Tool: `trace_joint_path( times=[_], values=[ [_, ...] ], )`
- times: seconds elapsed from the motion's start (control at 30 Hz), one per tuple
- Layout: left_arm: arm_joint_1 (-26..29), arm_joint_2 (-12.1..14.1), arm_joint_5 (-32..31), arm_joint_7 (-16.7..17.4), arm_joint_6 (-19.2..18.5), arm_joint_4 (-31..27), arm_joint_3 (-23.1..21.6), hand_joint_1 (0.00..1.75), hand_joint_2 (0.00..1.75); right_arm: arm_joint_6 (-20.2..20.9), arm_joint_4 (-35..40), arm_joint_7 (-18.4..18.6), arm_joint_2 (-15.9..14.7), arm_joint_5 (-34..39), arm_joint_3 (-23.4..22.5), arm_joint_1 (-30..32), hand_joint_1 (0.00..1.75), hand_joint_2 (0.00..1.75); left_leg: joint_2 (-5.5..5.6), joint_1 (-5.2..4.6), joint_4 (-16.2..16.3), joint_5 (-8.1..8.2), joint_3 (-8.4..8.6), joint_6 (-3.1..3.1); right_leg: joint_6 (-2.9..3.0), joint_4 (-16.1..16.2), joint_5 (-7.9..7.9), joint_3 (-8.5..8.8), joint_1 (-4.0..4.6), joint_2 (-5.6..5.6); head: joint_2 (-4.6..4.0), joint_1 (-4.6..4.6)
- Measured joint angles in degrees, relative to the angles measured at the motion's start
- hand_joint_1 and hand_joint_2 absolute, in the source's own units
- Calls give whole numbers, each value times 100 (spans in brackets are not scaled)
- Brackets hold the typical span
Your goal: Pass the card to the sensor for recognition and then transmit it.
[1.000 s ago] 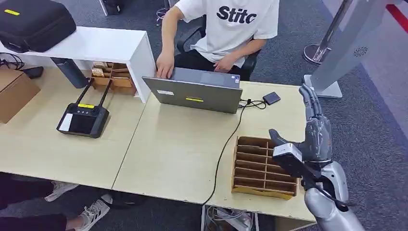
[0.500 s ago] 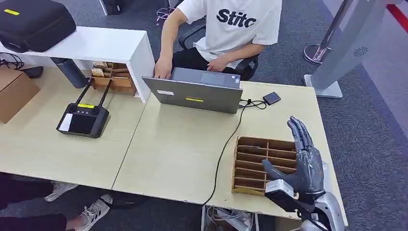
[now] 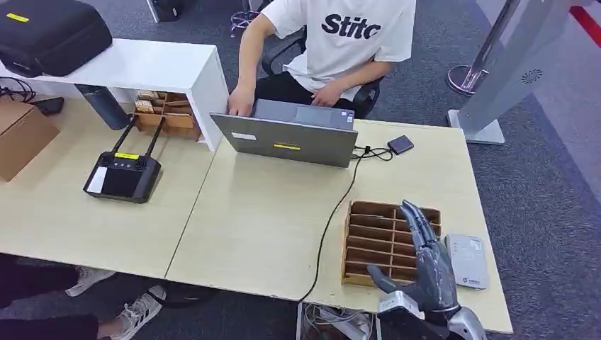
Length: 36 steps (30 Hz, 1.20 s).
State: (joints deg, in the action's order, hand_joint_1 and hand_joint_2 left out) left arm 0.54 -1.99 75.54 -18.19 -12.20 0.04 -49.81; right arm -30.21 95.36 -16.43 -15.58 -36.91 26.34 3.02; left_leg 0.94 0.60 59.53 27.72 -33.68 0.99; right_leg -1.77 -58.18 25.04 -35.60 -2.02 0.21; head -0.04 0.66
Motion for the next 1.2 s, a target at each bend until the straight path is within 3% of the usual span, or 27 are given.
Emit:
trace_joint_path(
  times=[0.13,0.3,0.53,0.77,0.83,1.0,1.2],
  values=[
    [31,-48,46,-57,72,0,37,0,175,-238,244,26,22,655,-417,235,0,175,0,-2,0,1,-5,-2,-1,1,1,0,-2,-1,0,0],
    [55,-92,59,-127,157,0,96,0,175,-299,557,-295,232,1815,-1404,520,0,175,3,-5,0,3,-4,-3,-2,4,1,2,-3,-4,0,-2],
    [61,-127,76,-140,181,0,146,0,175,396,474,-98,746,3106,-3297,765,0,175,2,-5,0,5,-2,-6,-2,4,2,3,-3,-3,0,0],
    [56,-135,94,-105,199,0,162,0,175,1294,-604,258,1305,3567,-4859,781,0,175,2,-4,0,7,-4,-4,-2,4,4,2,-3,-3,0,0],
    [55,-135,94,-103,199,0,166,0,175,1349,-814,260,1395,3575,-5075,786,0,175,1,-4,-2,7,-3,-4,-2,4,5,2,-3,-1,0,0],
    [47,-131,74,-61,203,0,190,0,175,2014,-1656,872,1495,3665,-5438,745,0,175,2,-4,-2,7,1,-3,0,5,10,4,-2,-2,0,0],
    [47,-118,44,-48,201,0,205,0,175,2433,-3124,750,1602,3741,-5987,562,0,175,-7,-1,-3,16,10,6,1,5,10,6,0,7,0,2]
  ],
)
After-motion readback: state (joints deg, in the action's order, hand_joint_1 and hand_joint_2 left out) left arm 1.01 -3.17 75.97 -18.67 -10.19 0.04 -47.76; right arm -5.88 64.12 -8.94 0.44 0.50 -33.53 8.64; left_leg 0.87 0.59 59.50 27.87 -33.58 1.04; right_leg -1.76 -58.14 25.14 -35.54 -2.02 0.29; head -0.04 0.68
